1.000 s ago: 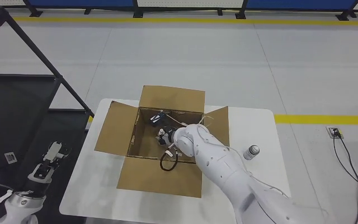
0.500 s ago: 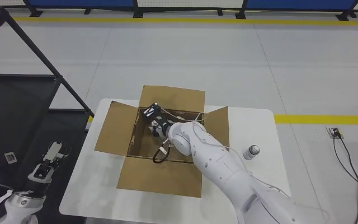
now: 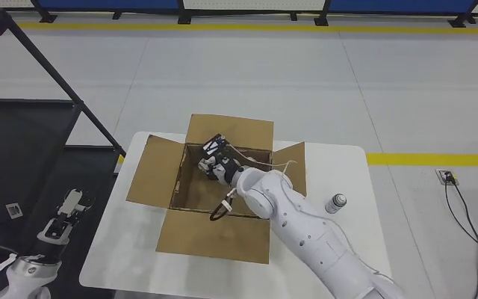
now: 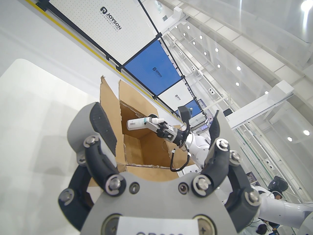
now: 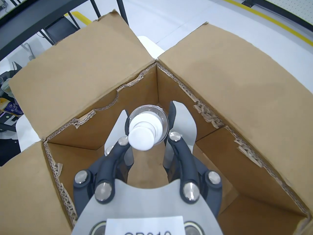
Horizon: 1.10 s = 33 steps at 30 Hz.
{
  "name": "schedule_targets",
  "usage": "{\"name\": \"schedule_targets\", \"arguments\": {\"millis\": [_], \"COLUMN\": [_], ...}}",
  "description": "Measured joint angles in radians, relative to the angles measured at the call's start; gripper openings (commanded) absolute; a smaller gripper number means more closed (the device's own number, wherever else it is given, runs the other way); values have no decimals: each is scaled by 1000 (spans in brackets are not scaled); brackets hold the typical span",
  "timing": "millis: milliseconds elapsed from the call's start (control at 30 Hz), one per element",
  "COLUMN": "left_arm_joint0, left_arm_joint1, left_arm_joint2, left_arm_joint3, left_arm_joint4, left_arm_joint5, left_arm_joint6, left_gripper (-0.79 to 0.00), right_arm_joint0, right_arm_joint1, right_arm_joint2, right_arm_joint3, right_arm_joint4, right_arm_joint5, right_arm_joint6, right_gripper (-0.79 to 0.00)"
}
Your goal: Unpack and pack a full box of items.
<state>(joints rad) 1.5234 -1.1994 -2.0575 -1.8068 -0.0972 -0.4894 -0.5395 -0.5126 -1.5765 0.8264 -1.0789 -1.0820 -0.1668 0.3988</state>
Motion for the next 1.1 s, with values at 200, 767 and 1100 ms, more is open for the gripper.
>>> {"name": "schedule_targets", "arguments": {"millis": [200,767,1100], "left_arm_joint0": [0,0,0], "left_arm_joint1": [0,0,0], "left_arm_joint2": [0,0,0], "left_arm_joint3": [0,0,0], "left_arm_joint4": [0,0,0], "left_arm_joint5": [0,0,0], "left_arm_joint6": [0,0,0], "left_gripper": [0,0,0], "right_arm_joint0": [-184,-1010,-1317], "right_arm_joint1": [68,171,183], "right_arm_joint2": [157,607,789], "right_arm_joint3": [-295,-1134,-1144], "right_arm_joint4": [-82,-272,-119], "right_arm_joint5": [-37,63,60], "right_arm_joint6": [72,-103,-171], "right_gripper": [-785,-785,-785]}}
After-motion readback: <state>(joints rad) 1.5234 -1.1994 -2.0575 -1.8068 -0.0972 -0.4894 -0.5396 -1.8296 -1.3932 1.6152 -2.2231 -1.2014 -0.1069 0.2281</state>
